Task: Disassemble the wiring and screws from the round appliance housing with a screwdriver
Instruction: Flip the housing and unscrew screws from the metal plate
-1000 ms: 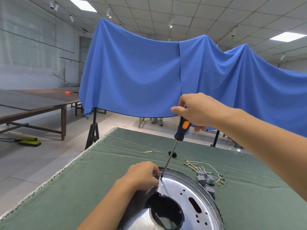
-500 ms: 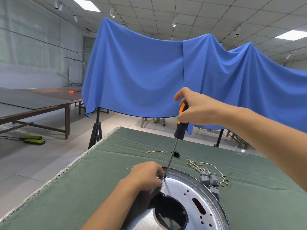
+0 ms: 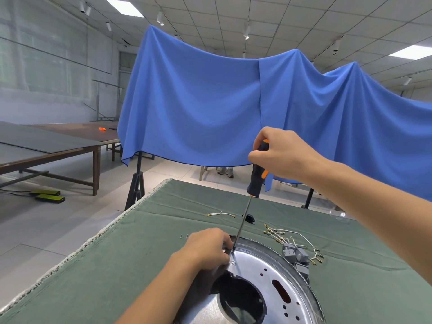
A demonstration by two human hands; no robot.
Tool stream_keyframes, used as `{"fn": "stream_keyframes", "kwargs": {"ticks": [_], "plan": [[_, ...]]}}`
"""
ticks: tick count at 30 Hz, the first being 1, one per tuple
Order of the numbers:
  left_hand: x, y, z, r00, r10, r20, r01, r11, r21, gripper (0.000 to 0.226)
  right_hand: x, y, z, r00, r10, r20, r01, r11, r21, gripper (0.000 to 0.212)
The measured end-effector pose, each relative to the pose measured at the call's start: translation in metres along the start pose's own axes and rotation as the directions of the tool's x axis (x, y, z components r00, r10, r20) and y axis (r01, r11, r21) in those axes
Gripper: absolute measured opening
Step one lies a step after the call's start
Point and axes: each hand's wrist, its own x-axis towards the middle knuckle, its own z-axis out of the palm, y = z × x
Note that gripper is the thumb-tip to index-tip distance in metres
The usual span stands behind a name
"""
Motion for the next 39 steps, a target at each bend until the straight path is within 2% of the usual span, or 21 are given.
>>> {"fn": "stream_keyframes", "kwargs": {"ticks": [9,19,26,30,39], "plan": [[-0.002,0.003,0.001,1.0,-0.009,-0.027,0.009,1.0,-0.002,0.032,-0.002,0.006,-0.004,0.998,-0.043,-0.035,0.042,0.999,-0.004,0.01],[-0.001,0.007,0.004,0.998,-0.027,-0.052,0.027,1.0,0.002,0.024,-0.01,0.009,-0.023,0.983,-0.055,-0.173,0.071,0.993,0.089,0.008],[-0.002,0.015,0.007,0.99,-0.018,-0.138,0.025,0.998,0.052,0.018,-0.021,0.025,-0.015,0.916,-0.03,-0.4,0.084,0.989,0.118,0.015],[-0.001,0.019,0.009,0.989,0.033,-0.143,-0.016,0.993,0.12,0.018,-0.032,0.04,0.009,0.908,-0.026,-0.419,0.094,0.985,0.142,0.017],[0.002,0.019,0.009,0.982,0.057,-0.178,-0.031,0.989,0.143,0.018,-0.083,0.074,0.11,0.925,0.026,-0.38,0.092,0.953,0.289,0.024]]}}
